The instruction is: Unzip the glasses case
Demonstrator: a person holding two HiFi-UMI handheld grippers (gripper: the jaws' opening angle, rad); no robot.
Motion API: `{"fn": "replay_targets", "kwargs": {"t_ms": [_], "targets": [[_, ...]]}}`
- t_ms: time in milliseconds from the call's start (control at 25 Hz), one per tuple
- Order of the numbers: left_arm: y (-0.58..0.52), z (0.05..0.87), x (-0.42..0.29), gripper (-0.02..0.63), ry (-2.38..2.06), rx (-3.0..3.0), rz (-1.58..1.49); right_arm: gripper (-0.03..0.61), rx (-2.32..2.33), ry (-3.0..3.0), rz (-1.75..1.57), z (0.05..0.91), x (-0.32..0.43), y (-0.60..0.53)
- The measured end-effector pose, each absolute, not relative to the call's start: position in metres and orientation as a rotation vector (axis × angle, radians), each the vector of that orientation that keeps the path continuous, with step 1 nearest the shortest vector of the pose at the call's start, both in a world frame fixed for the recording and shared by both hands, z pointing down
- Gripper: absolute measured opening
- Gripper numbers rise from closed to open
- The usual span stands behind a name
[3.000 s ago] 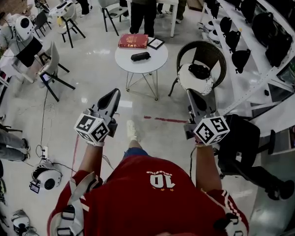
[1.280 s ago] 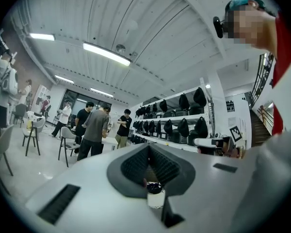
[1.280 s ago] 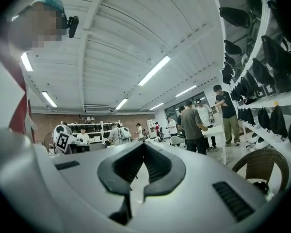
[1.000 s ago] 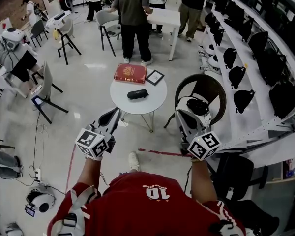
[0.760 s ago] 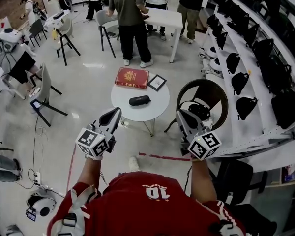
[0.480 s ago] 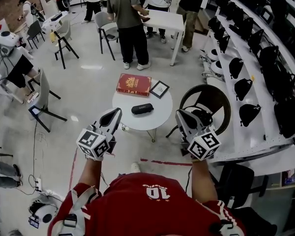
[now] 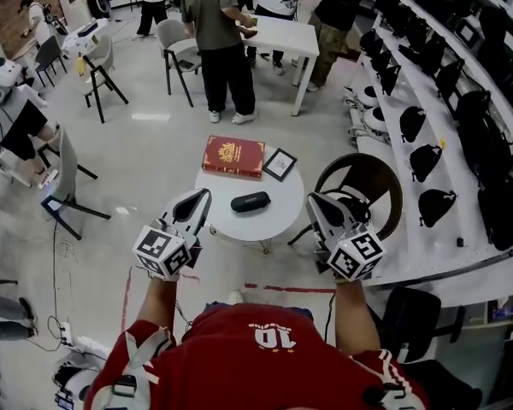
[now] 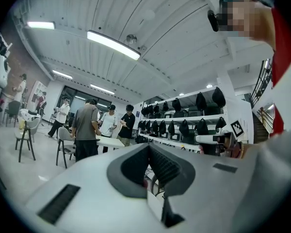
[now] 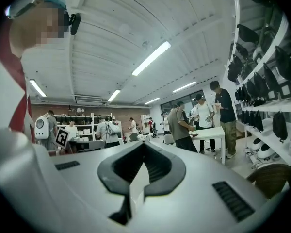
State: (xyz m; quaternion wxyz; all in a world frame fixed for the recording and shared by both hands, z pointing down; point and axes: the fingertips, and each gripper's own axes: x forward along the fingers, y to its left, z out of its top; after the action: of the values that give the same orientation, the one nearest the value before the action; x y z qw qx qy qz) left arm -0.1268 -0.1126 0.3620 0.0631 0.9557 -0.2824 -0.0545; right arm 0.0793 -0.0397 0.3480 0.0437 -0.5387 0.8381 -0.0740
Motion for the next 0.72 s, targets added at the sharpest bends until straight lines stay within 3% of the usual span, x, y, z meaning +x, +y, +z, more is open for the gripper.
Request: {"fn": "replay_targets", "kwargs": {"t_ms": [720], "targets": [[-0.147,0.372,-0.122,0.008,-0.873,2.861,-0.185,0.014,-1.644,2.615,-0.234,0.363,0.085,-0.083]]}}
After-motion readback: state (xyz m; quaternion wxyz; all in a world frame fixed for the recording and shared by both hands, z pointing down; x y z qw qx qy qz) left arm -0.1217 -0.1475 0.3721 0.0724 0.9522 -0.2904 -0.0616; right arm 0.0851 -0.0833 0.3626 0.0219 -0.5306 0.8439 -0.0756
